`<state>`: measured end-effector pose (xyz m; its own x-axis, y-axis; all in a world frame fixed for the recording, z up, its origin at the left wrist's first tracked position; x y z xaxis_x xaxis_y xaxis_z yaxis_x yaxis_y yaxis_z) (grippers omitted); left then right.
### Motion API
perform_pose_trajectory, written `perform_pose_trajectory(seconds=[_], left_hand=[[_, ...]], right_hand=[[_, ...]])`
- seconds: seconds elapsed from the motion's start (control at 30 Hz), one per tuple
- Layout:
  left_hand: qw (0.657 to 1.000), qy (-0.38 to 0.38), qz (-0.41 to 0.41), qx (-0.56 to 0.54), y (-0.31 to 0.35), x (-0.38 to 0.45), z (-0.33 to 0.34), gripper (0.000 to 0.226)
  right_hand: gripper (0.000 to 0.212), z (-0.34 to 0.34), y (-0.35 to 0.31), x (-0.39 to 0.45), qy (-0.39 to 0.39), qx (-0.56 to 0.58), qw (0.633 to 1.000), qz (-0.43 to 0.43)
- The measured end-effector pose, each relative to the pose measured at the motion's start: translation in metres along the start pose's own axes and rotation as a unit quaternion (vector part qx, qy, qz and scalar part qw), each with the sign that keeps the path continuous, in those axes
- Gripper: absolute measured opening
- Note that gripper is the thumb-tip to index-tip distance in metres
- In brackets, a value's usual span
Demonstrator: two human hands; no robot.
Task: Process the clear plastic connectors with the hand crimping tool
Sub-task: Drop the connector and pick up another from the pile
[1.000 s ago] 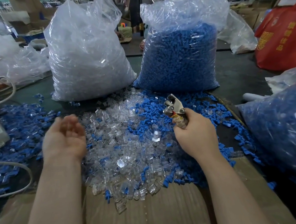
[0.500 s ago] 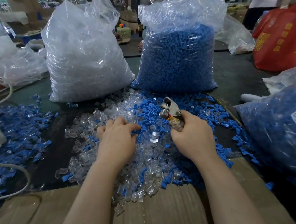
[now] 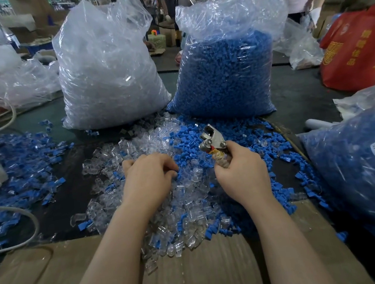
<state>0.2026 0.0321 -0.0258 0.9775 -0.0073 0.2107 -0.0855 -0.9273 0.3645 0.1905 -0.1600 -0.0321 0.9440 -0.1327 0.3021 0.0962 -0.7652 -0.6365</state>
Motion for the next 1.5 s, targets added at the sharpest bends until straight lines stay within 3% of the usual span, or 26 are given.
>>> perform_pose_trajectory(seconds=[0.1,0.17,0.27,0.37,0.5,0.77,0.97,1.2,1.37,1.5], left_hand=[[0.992,0.01,-0.03,-0.123,-0.002,0.0,-0.001,0.009],[0.964,0.011,-0.054,-0.259,-0.001,0.0,-0.004,0.009],[0.923,-0.008,-0.06,-0.381,0.005,-0.001,-0.008,0.019],[0.897,-0.026,-0.061,-0.438,0.011,-0.001,-0.009,0.023],[0.888,-0.04,-0.05,-0.455,0.017,-0.003,-0.01,0.023],[0.911,-0.063,-0.018,-0.408,0.026,-0.006,-0.008,0.017],[0.904,-0.038,-0.038,-0.425,0.026,-0.006,-0.009,0.017],[0.898,-0.072,-0.025,-0.434,0.026,-0.006,-0.008,0.02],[0.965,-0.135,0.063,-0.215,0.021,-0.008,-0.008,0.026],[0.973,-0.149,0.09,-0.152,0.021,-0.008,-0.008,0.025]], right_hand=[[0.01,0.0,0.0,0.001,-0.002,0.015,1.0,-0.006],[0.009,0.001,-0.001,0.001,-0.004,0.042,0.999,-0.013],[0.004,0.003,-0.005,0.002,-0.009,0.105,0.994,-0.023],[0.006,0.005,-0.009,0.002,-0.025,0.16,0.986,-0.027],[0.013,0.005,-0.013,0.001,-0.052,0.212,0.975,-0.029],[0.013,0.005,-0.015,0.002,-0.051,0.242,0.969,-0.02],[0.022,0.007,-0.017,0.001,-0.073,0.209,0.975,-0.022],[0.012,0.006,-0.015,0.0,-0.057,0.181,0.981,-0.028],[0.007,0.004,-0.014,0.0,-0.034,0.163,0.985,-0.034],[0.009,0.004,-0.013,0.001,-0.026,0.153,0.987,-0.033]])
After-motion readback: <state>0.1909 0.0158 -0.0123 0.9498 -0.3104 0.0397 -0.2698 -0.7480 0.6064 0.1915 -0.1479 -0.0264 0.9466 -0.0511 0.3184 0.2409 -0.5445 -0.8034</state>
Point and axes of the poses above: each hand's wrist, its own x-axis towards the middle knuckle, its own z-axis out of the palm, y = z × x, the point moved 4 cm from there along x, towards the middle knuckle, and after that the axes turned 3 degrees about x, right-handed, at the moved point
